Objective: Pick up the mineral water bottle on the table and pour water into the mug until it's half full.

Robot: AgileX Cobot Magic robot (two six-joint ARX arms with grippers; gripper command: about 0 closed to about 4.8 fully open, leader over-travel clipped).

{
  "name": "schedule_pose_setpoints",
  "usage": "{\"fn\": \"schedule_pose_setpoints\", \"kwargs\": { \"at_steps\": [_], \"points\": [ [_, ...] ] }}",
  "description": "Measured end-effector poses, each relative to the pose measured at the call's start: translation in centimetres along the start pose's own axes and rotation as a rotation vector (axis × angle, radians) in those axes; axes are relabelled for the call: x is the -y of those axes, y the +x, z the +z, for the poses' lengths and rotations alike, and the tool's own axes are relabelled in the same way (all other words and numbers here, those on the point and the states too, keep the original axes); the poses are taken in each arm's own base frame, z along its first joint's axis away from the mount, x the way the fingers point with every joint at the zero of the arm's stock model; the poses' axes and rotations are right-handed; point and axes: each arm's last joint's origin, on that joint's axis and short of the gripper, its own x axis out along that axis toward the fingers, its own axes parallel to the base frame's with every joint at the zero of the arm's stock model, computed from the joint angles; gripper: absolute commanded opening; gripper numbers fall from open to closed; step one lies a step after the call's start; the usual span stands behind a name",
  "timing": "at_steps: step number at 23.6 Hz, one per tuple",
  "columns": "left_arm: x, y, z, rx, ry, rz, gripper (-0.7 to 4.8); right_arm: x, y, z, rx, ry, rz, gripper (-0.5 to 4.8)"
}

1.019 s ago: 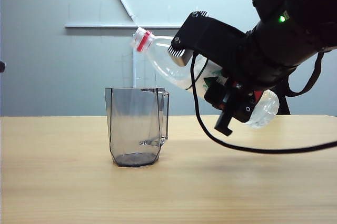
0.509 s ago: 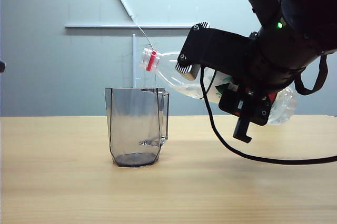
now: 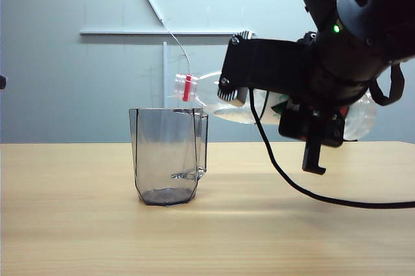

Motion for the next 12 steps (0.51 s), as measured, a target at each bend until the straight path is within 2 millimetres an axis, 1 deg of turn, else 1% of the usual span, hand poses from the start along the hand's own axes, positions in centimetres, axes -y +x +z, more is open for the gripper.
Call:
{"fn": "schedule_pose_setpoints", "kwargs": {
  "at_steps": [6, 12],
  "points": [
    [0.00, 0.00, 0.00, 0.000, 0.000, 0.000, -0.02, 0.29, -0.20, 0.02, -0.052, -0.074, -0.045, 2.07],
    [0.00, 0.00, 0.00, 0.000, 0.000, 0.000, -0.02, 0.41, -0.22, 0.05, -0.062, -0.095, -0.059, 2.07]
  ]
}}
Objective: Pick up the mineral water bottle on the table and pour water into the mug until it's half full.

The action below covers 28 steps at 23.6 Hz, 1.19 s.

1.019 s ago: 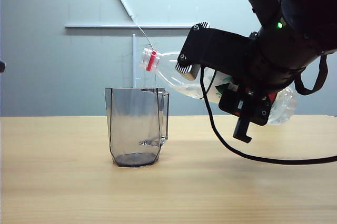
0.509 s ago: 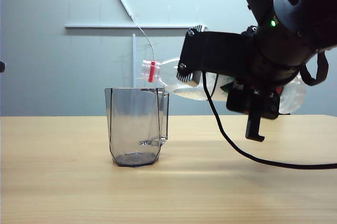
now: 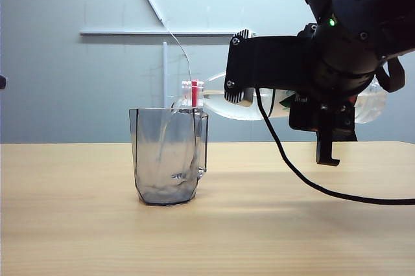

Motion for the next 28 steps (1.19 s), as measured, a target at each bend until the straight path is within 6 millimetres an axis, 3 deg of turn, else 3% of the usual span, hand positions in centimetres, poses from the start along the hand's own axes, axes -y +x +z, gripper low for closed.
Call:
{"fn": "schedule_pose_setpoints", "kwargs": {
  "at_steps": [28],
  "points": [
    [0.00, 0.00, 0.00, 0.000, 0.000, 0.000, -0.02, 0.68, -0.55, 0.48, -0.013, -0.055, -0.063, 2.06]
  ]
}}
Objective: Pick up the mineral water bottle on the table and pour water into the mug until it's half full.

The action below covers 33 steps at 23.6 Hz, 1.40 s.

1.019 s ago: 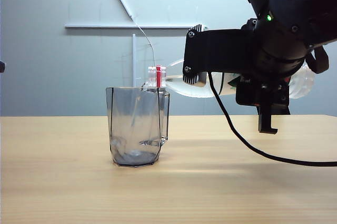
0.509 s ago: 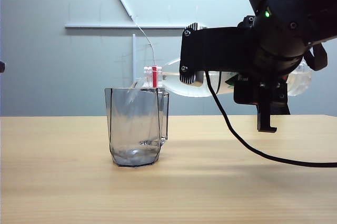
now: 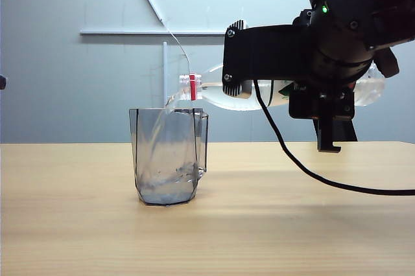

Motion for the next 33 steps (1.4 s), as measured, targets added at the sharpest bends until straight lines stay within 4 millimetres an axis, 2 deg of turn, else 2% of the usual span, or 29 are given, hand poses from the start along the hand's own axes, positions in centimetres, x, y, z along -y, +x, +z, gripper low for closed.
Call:
{"fn": "schedule_pose_setpoints", "kwargs": {
  "at_steps": [24, 33],
  "points": [
    [0.00, 0.00, 0.00, 0.000, 0.000, 0.000, -0.02, 0.29, -0.03, 0.03, -0.018, -0.018, -0.024, 2.07],
    [0.00, 0.00, 0.00, 0.000, 0.000, -0.001, -0.02, 0.35, -0.66, 0.35, -0.010, -0.025, -0.031, 2.07]
  ]
}}
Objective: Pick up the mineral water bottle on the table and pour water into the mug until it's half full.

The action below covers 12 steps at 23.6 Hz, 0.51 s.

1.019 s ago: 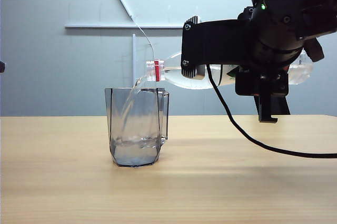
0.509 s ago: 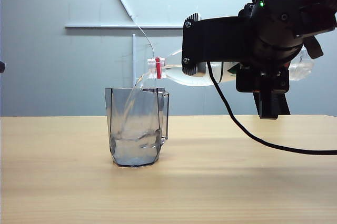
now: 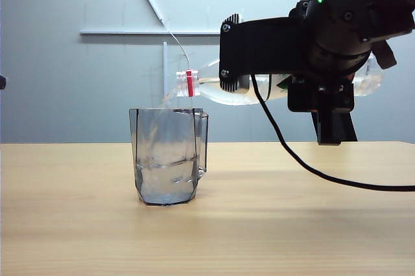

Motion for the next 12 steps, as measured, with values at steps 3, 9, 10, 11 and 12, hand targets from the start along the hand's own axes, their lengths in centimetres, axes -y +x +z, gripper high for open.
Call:
{"fn": "schedule_pose_setpoints", "kwargs": {
  "at_steps": [3, 9, 10, 11, 12],
  "points": [
    [0.00, 0.00, 0.00, 0.000, 0.000, 0.000, -0.02, 0.01, -0.07, 0.03, 0.000, -0.004, -0.001, 2.07],
    [0.00, 0.00, 0.00, 0.000, 0.000, 0.001, -0.02, 0.03, -0.21, 0.13, 0.004, -0.004, -0.004, 2.07],
    [0.00, 0.00, 0.00, 0.000, 0.000, 0.001, -0.02, 0.02, -0.21, 0.12, 0.004, -0.004, -0.003, 2.07],
    [0.00, 0.00, 0.00, 0.000, 0.000, 0.001, -0.02, 0.03, -0.22, 0.13, 0.003, -0.004, -0.004, 2.07],
    [0.00, 0.00, 0.00, 0.000, 0.000, 0.000, -0.02, 0.03, -0.21, 0.12, 0.000, -0.004, -0.004, 2.07]
  ]
}}
